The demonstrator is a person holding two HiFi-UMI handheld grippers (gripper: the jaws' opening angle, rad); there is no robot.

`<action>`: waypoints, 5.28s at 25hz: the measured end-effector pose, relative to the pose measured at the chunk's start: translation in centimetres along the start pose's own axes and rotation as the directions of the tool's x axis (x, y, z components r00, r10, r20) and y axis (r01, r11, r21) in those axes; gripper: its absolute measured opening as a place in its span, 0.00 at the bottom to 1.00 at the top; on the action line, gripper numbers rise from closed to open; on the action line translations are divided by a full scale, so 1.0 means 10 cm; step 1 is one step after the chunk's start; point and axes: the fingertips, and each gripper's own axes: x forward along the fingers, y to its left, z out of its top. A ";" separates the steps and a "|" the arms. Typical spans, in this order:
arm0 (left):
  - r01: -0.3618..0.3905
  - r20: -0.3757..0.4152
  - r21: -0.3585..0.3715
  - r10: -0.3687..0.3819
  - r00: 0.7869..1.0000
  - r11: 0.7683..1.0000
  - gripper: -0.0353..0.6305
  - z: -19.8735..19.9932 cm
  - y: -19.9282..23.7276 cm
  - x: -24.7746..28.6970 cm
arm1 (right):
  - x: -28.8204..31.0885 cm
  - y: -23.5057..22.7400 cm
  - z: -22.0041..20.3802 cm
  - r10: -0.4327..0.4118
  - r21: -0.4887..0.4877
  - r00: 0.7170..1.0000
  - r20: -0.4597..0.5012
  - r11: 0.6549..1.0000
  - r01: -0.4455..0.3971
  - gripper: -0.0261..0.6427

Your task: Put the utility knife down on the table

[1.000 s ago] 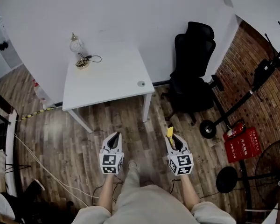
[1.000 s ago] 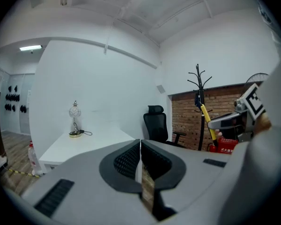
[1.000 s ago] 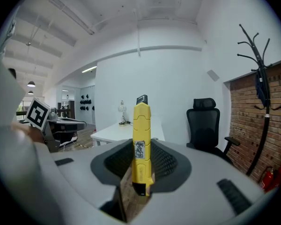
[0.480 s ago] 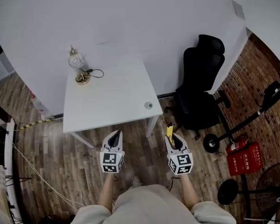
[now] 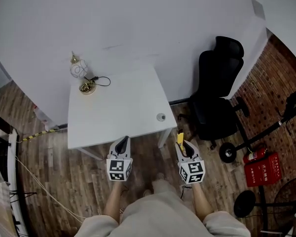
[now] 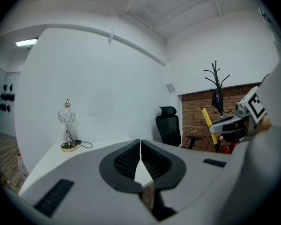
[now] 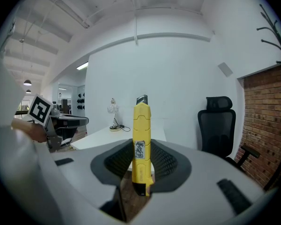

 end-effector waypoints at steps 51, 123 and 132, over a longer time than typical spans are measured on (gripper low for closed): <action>-0.175 -0.101 0.002 0.174 0.980 0.985 0.07 0.55 1.66 3.65 | 4.06 -1.57 0.94 0.214 0.031 0.976 -0.049 0.977 -0.213 0.20; -0.135 -0.263 -0.131 0.097 0.960 0.982 0.07 -0.38 2.34 4.30 | 6.07 -0.93 -0.85 0.256 -0.397 0.628 -0.735 0.589 -0.704 0.20; -0.151 -0.264 -0.132 0.112 0.958 0.980 0.07 -0.38 2.39 4.22 | 6.07 -0.84 -0.99 0.194 -0.457 0.535 -0.823 0.334 -0.824 0.20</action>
